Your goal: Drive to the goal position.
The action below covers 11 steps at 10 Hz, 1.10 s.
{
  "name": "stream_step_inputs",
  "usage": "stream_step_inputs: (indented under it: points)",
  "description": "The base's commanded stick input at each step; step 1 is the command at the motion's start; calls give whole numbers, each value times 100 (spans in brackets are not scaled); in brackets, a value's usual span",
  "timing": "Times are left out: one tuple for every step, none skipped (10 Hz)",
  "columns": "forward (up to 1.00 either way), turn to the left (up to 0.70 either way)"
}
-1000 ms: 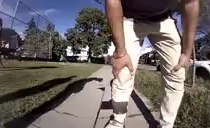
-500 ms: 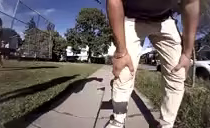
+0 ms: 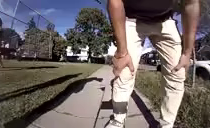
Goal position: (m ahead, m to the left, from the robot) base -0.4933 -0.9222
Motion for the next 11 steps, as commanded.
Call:
stream_step_inputs:
  points:
    - [4,-1]
    - [5,-1]
    - [5,-1]
    - [5,-1]
    - [5,-1]
    - [5,-1]
    - [5,-1]
    - [3,-1]
    - [0,0]
    - [0,0]
    - [0,0]
